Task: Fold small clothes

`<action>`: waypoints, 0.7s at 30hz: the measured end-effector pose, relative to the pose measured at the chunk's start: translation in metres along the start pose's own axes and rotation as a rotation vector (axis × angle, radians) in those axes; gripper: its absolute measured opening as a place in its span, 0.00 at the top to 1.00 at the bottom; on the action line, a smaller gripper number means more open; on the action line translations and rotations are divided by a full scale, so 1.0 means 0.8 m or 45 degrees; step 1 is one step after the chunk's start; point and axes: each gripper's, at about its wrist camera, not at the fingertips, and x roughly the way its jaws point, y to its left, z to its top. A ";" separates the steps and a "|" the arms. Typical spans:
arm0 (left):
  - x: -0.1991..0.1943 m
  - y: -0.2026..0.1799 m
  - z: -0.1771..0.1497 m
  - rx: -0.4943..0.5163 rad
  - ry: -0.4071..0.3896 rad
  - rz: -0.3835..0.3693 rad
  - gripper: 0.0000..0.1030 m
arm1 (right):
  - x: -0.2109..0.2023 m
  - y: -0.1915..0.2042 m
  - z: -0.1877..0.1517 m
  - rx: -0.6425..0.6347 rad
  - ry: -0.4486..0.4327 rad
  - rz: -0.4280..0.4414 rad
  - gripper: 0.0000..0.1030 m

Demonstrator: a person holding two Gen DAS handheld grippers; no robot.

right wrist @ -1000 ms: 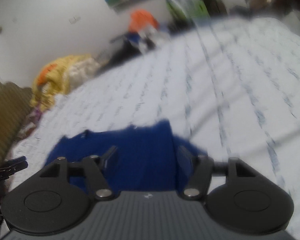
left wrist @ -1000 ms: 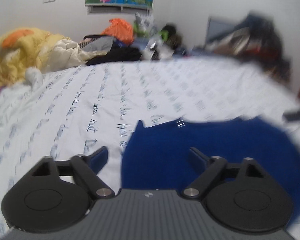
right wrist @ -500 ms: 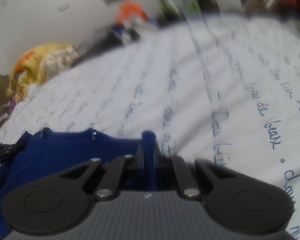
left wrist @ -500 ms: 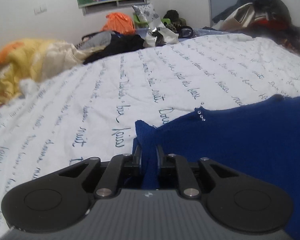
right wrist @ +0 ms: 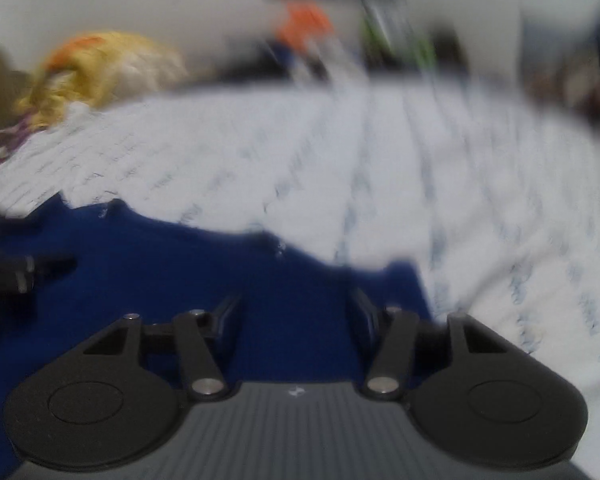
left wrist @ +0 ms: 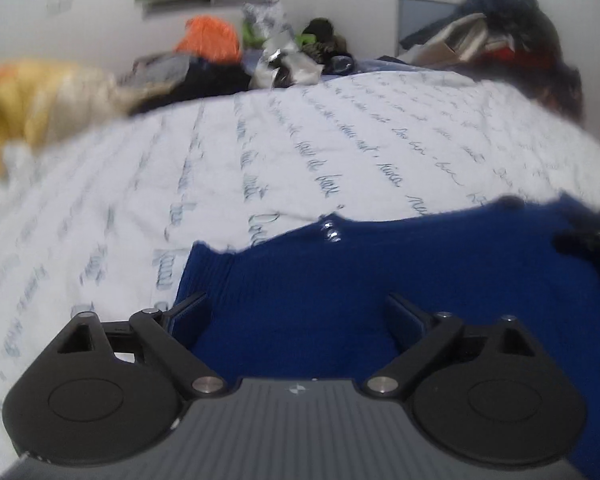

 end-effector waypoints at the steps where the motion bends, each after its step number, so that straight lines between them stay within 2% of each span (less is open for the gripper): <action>1: 0.003 0.000 0.001 -0.010 0.008 0.005 0.06 | -0.005 -0.008 -0.006 0.029 -0.015 -0.009 0.46; 3: 0.005 -0.009 0.002 0.026 0.001 0.050 0.03 | -0.002 -0.009 -0.008 0.041 -0.018 -0.001 0.45; 5: -0.003 -0.016 0.002 0.066 -0.020 0.123 0.02 | 0.002 0.012 -0.003 -0.061 0.014 -0.072 0.44; 7: -0.034 -0.028 -0.005 0.103 -0.057 0.185 0.09 | -0.012 0.032 0.009 -0.070 0.058 -0.127 0.43; 9: -0.077 -0.045 -0.021 0.142 -0.129 0.095 0.05 | -0.049 0.047 0.006 -0.053 -0.005 -0.005 0.35; 10: -0.092 -0.054 -0.030 0.169 -0.156 0.046 0.00 | -0.063 0.060 0.003 -0.078 -0.025 0.054 0.20; 11: -0.099 -0.065 -0.042 0.205 -0.153 0.013 0.00 | -0.065 0.073 -0.001 -0.120 -0.013 0.079 0.14; 13: -0.089 -0.072 -0.066 0.270 -0.037 -0.002 0.00 | -0.055 0.083 -0.027 -0.235 0.094 0.056 0.12; 14: -0.092 -0.060 -0.082 0.205 -0.099 -0.034 0.00 | -0.054 0.079 -0.044 -0.250 0.072 0.062 0.04; 15: -0.089 -0.045 -0.083 0.133 -0.059 -0.079 0.00 | -0.054 0.067 -0.057 -0.214 0.023 0.089 0.02; 16: -0.087 -0.033 -0.080 0.087 -0.037 -0.091 0.00 | -0.054 0.053 -0.053 -0.139 0.028 0.137 0.02; 19: -0.102 -0.038 -0.075 0.132 -0.021 0.004 0.03 | -0.058 0.057 -0.051 -0.175 0.049 0.092 0.02; 20: -0.114 -0.043 -0.077 0.129 -0.021 0.006 0.06 | -0.065 0.063 -0.048 -0.173 0.069 0.061 0.02; 21: -0.129 -0.046 -0.081 0.123 -0.034 -0.033 0.05 | -0.077 0.070 -0.046 -0.165 0.078 0.038 0.02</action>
